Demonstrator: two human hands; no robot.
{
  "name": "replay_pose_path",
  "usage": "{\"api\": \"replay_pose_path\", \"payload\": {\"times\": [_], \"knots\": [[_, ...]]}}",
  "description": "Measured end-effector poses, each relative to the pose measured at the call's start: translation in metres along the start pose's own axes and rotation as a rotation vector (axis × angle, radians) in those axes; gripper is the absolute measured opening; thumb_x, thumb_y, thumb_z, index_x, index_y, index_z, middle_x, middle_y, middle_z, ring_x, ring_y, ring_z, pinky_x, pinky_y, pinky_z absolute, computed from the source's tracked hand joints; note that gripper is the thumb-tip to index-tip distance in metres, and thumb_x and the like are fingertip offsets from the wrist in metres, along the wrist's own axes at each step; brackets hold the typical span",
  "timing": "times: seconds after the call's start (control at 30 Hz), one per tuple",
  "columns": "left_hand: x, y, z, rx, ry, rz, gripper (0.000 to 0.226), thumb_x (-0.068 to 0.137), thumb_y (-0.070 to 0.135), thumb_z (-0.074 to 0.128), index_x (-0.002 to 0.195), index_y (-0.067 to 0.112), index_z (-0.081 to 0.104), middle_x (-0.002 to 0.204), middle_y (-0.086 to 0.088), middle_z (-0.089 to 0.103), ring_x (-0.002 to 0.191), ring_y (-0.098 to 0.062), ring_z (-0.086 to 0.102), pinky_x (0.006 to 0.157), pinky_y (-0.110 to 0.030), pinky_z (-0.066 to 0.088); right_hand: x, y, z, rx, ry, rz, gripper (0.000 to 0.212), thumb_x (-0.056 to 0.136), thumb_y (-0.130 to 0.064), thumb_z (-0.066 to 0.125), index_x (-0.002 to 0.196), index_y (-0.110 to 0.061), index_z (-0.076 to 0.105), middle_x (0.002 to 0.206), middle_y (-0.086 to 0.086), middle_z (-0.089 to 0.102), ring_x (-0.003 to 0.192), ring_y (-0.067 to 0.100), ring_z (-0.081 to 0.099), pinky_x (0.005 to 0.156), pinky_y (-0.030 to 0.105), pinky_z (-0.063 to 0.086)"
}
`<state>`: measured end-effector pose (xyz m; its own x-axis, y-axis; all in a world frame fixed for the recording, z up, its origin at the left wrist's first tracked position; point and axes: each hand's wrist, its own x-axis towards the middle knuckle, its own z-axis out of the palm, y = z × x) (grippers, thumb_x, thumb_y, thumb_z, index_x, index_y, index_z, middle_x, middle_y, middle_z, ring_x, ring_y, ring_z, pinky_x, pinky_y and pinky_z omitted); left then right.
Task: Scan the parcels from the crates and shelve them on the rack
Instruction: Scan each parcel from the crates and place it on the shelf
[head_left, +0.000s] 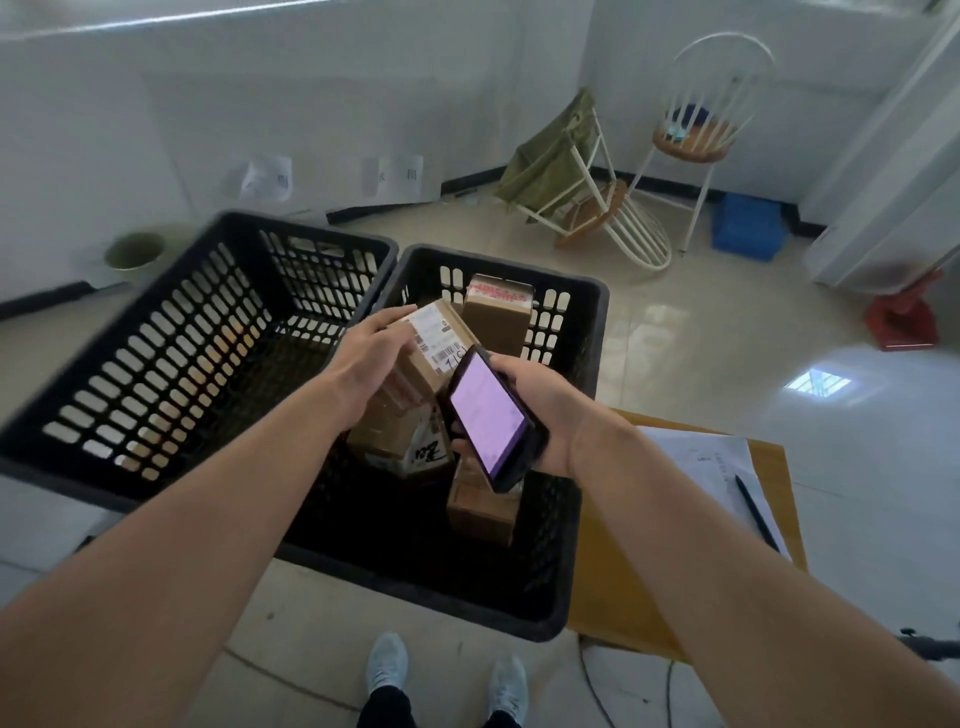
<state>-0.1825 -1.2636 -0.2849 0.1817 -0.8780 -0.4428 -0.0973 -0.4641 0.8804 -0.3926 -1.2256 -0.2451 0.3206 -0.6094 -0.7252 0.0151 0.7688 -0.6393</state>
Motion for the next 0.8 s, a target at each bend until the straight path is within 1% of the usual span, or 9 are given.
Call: {"api": "replay_pose_path", "payload": {"times": [0.1,0.17,0.27,0.33,0.43,0.53,0.67,0.73,0.8], "knots": [[0.000,-0.002,-0.009,-0.009,0.000,0.030,0.049,0.078,0.036,0.063,0.124,0.053,0.069,0.118,-0.003,0.072,0.109,-0.029,0.069,0.082,-0.043,0.057,0.001,0.000,0.009,0.011,-0.022,0.039,0.047,0.112,-0.050,0.044,0.138,-0.017,0.063,0.116,0.017,0.065,0.098,0.032,0.065,0.070,0.041,0.064],[0.001,-0.003,-0.015,-0.014,0.001,0.055,0.049,0.082,0.035,0.064,0.128,0.054,0.067,0.121,-0.002,0.071,0.110,-0.027,0.068,0.083,-0.040,0.057,0.003,-0.002,0.014,-0.068,-0.005,0.025,0.039,0.112,-0.048,0.044,0.138,-0.025,0.062,0.116,0.017,0.066,0.097,0.033,0.064,0.072,0.042,0.065],[0.004,-0.006,-0.027,-0.019,-0.013,0.107,0.054,0.086,0.027,0.071,0.132,0.055,0.063,0.127,0.001,0.067,0.113,-0.023,0.067,0.087,-0.038,0.057,0.009,0.000,0.019,-0.330,0.091,-0.139,0.033,0.114,-0.042,0.042,0.145,-0.041,0.051,0.126,0.012,0.069,0.098,0.027,0.070,0.077,0.039,0.064],[0.005,-0.007,-0.035,-0.012,-0.013,0.140,0.063,0.083,0.021,0.079,0.133,0.057,0.061,0.130,0.003,0.061,0.114,-0.021,0.065,0.084,-0.037,0.059,0.014,0.004,0.021,-0.535,0.149,-0.315,0.038,0.113,-0.038,0.044,0.151,-0.042,0.049,0.133,0.002,0.067,0.108,0.019,0.071,0.093,0.038,0.062],[0.005,-0.010,-0.042,-0.068,-0.038,0.162,0.074,0.079,0.007,0.085,0.129,0.058,0.063,0.136,0.000,0.053,0.117,-0.026,0.063,0.076,-0.042,0.065,0.016,0.008,0.024,-0.766,0.167,-0.400,0.043,0.111,-0.039,0.047,0.154,-0.045,0.048,0.132,-0.004,0.068,0.108,0.015,0.070,0.100,0.038,0.057],[0.004,-0.012,-0.047,-0.119,-0.074,0.177,0.078,0.078,-0.003,0.086,0.131,0.051,0.065,0.142,-0.007,0.050,0.122,-0.033,0.063,0.079,-0.047,0.065,0.014,0.008,0.028,-0.951,0.187,-0.405,0.046,0.110,-0.042,0.047,0.156,-0.047,0.045,0.122,-0.005,0.073,0.105,0.017,0.073,0.098,0.044,0.060],[0.001,-0.008,-0.058,-0.072,-0.070,0.217,0.077,0.078,-0.004,0.086,0.132,0.047,0.067,0.144,-0.007,0.049,0.121,-0.033,0.064,0.082,-0.045,0.065,0.010,0.006,0.036,-1.129,0.159,-0.415,0.046,0.111,-0.046,0.046,0.156,-0.050,0.043,0.132,0.003,0.067,0.103,0.021,0.073,0.095,0.043,0.061],[-0.001,-0.005,-0.063,-0.017,-0.062,0.227,0.075,0.078,-0.002,0.087,0.130,0.048,0.067,0.144,-0.007,0.048,0.121,-0.033,0.064,0.083,-0.044,0.065,0.008,0.005,0.039,-1.225,0.157,-0.405,0.046,0.110,-0.050,0.044,0.156,-0.053,0.040,0.132,0.007,0.063,0.100,0.024,0.073,0.091,0.043,0.062],[-0.004,-0.001,-0.069,0.019,-0.053,0.247,0.073,0.079,-0.003,0.086,0.130,0.046,0.067,0.144,-0.007,0.048,0.122,-0.034,0.063,0.084,-0.044,0.065,0.004,0.005,0.045,-1.318,0.164,-0.400,0.047,0.110,-0.052,0.044,0.156,-0.056,0.038,0.132,0.008,0.060,0.104,0.029,0.069,0.090,0.046,0.062]]}}
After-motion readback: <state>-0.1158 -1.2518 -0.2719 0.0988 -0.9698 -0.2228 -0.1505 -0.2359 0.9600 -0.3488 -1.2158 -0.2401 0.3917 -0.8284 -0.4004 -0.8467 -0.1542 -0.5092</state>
